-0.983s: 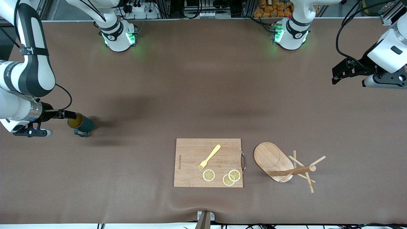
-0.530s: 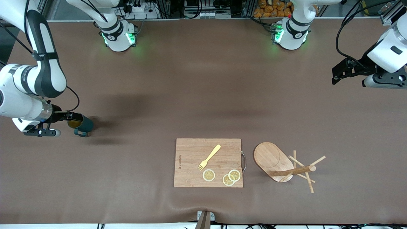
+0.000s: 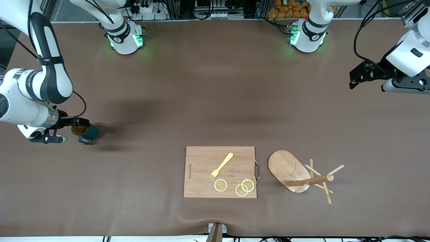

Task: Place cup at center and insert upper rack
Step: 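Reach the right gripper down to the teal mug's rim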

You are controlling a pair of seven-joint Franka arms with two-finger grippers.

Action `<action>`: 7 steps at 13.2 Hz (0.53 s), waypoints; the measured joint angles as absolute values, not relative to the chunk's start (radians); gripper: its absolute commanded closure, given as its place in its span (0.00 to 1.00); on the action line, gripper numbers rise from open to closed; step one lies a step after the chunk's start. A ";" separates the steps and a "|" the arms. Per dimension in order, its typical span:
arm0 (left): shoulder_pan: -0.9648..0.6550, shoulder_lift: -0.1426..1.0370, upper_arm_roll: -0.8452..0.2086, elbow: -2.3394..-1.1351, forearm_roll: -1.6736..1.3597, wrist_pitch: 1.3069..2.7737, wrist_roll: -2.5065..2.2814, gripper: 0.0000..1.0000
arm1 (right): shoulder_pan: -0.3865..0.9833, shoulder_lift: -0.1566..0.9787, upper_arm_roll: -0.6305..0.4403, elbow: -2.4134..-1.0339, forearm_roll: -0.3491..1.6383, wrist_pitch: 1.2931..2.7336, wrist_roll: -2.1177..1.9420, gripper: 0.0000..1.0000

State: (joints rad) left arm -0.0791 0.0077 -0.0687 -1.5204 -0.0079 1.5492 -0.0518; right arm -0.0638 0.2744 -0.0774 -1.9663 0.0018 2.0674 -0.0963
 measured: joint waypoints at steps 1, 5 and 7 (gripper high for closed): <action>-0.079 0.008 -0.069 -1.520 -0.008 1.549 -0.052 0.00 | -0.064 0.276 -0.077 -1.969 0.002 2.068 -0.096 0.07; -0.077 0.008 -0.067 -1.520 -0.008 1.549 -0.052 0.00 | -0.064 0.296 -0.077 -1.977 0.002 2.077 -0.096 0.24; -0.077 0.011 -0.067 -1.520 -0.008 1.549 -0.052 0.00 | -0.064 0.319 -0.077 -1.979 0.002 2.089 -0.096 0.29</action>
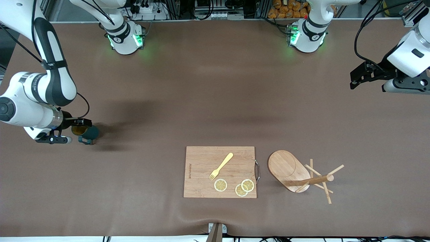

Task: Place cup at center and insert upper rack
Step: 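Reach the right gripper down to the teal mug's rim, then close the right gripper on the teal mug's rim and lift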

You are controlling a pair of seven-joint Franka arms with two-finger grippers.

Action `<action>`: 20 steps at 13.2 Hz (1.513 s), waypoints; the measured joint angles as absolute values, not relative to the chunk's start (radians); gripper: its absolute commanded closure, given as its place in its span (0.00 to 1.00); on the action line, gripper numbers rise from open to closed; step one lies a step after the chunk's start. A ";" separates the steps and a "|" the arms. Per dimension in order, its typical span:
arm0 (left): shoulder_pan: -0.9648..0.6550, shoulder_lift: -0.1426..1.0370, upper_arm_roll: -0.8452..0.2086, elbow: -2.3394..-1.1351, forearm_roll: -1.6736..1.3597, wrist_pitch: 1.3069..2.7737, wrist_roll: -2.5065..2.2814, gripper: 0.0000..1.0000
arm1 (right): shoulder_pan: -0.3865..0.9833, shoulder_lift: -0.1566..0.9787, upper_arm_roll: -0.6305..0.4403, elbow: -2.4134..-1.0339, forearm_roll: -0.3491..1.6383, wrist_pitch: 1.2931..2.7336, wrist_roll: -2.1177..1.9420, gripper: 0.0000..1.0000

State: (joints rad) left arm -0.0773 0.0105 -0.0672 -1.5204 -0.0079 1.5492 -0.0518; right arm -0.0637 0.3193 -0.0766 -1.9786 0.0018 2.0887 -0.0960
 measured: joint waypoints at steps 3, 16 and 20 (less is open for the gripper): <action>-0.077 0.013 -0.067 -1.520 -0.008 1.549 -0.052 0.00 | -0.064 0.351 -0.077 -1.985 0.002 2.119 -0.096 0.35; -0.081 0.014 -0.076 -1.496 -0.008 1.557 -0.052 0.00 | -0.064 0.386 -0.078 -1.986 0.002 2.139 -0.095 1.00; -0.089 0.014 -0.081 -1.491 -0.008 1.559 -0.052 0.00 | -0.062 0.384 -0.075 -1.982 0.002 2.121 -0.095 1.00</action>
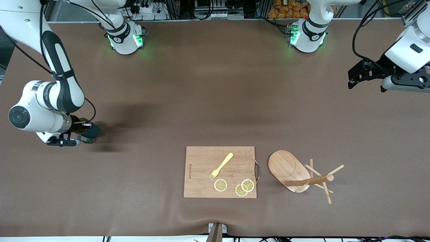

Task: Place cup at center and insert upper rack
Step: 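Close the right gripper on the teal mug's rim and lift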

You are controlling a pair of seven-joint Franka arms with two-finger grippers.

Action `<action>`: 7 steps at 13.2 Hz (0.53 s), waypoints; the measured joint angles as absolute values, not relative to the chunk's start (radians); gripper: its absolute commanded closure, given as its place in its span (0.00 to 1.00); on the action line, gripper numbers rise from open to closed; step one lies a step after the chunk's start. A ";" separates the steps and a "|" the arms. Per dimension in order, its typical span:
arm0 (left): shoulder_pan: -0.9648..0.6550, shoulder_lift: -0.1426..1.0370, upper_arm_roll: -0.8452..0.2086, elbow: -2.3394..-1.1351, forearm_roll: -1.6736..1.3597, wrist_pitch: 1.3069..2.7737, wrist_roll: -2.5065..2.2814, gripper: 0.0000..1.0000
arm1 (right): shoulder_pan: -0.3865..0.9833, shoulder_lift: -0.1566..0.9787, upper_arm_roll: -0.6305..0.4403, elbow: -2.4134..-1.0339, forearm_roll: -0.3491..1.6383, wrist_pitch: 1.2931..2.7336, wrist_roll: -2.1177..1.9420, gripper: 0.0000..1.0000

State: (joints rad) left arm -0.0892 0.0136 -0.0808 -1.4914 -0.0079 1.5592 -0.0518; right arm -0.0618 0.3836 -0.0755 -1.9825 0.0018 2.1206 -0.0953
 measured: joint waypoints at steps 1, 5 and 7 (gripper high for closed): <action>-0.090 0.014 -0.081 -1.491 -0.008 1.559 -0.052 0.00 | -0.059 0.380 -0.074 -1.980 0.002 2.108 -0.096 1.00; -0.090 0.014 -0.081 -1.491 -0.008 1.560 -0.052 0.00 | -0.033 0.355 -0.070 -1.964 0.002 2.043 -0.096 1.00; -0.090 0.014 -0.081 -1.491 -0.008 1.562 -0.052 0.00 | -0.018 0.341 -0.067 -1.952 0.002 2.003 -0.096 1.00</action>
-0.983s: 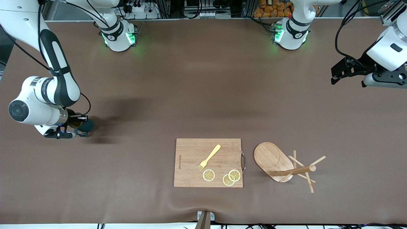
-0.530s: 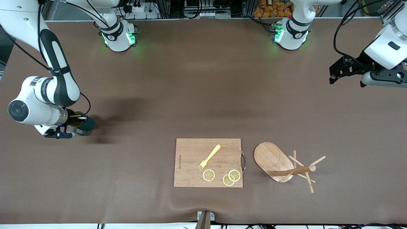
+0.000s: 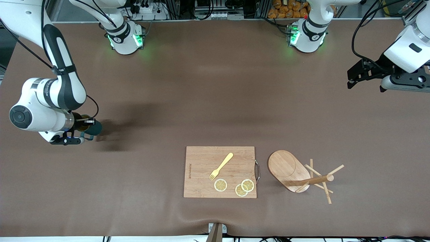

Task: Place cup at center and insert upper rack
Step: 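Close the right gripper on the teal mug's rim and lift, then carry the teal mug with the right gripper toward the table center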

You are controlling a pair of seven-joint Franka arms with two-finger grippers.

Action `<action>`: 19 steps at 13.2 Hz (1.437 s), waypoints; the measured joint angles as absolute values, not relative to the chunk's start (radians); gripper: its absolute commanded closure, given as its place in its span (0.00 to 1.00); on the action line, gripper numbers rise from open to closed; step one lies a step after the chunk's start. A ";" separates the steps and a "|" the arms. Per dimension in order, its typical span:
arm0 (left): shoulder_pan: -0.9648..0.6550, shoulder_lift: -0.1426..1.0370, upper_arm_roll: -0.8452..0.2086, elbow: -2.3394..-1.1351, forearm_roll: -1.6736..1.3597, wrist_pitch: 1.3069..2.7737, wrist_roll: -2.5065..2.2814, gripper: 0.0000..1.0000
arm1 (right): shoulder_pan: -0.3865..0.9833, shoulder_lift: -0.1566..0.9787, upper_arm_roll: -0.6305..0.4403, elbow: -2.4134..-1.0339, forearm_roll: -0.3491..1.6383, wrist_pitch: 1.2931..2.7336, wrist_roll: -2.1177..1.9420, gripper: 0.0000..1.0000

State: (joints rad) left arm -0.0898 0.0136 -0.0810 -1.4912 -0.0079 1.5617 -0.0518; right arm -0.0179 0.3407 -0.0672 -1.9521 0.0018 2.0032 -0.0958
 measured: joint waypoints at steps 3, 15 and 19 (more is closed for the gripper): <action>-0.090 0.014 -0.081 -1.491 -0.008 1.568 -0.052 0.00 | -0.012 0.328 -0.062 -1.937 0.002 1.963 -0.096 1.00; -0.090 0.015 -0.080 -1.491 -0.008 1.569 -0.052 0.00 | 0.178 0.248 -0.049 -1.917 0.105 1.853 0.041 1.00; -0.090 0.015 -0.080 -1.491 -0.008 1.570 -0.052 0.00 | 0.289 0.238 -0.047 -1.899 0.147 1.853 0.150 1.00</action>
